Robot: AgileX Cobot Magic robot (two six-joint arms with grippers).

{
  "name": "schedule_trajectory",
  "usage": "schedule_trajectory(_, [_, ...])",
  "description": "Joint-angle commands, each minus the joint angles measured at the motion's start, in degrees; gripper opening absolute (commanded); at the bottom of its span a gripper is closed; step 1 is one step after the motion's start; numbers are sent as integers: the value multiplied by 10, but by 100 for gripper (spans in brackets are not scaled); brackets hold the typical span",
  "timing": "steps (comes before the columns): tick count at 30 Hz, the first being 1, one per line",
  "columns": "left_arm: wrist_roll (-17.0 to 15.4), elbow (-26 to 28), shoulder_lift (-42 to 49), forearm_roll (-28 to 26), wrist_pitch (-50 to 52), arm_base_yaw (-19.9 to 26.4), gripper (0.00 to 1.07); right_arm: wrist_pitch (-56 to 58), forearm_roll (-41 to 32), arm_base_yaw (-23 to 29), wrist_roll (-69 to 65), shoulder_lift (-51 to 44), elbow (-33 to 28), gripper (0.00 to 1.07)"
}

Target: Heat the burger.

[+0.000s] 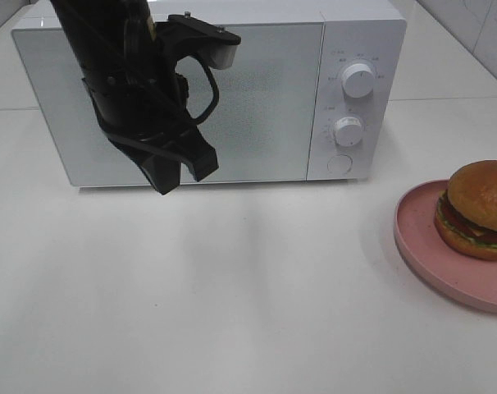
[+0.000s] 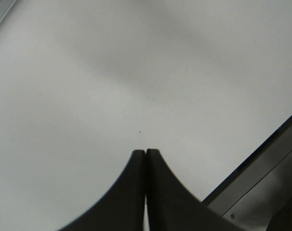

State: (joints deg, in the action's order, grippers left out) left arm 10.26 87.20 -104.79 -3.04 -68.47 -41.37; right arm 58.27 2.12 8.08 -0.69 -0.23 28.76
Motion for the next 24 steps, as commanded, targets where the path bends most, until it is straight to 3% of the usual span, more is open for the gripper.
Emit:
schedule_trajectory(1, [0,0,13,13,-45,-1,0,-10,0,-2,7,-14,-2,66])
schedule_trajectory(11, [-3,-81,110,30,-49,23,0,-10,1,-2,7,-14,-2,67])
schedule_trajectory(13, [-3,-128,165,30,-46,78,0,-10,1,-2,7,-14,-2,67])
schedule_trajectory(16, [-3,-142,181,30,-43,97,0,-10,1,-2,7,-14,-2,67])
schedule_trajectory(18, [-2,-190,244,30,-29,175,0,-10,1,-2,7,-14,-2,66])
schedule_trajectory(21, [0,-202,261,27,-26,197,0,-10,1,-2,7,-14,-2,66])
schedule_trajectory(23, [-13,-244,328,26,-7,262,0,-10,1,-2,7,-14,-2,66])
schedule_trajectory(24, [-13,-244,328,26,-7,262,0,-10,1,-2,7,-14,-2,66])
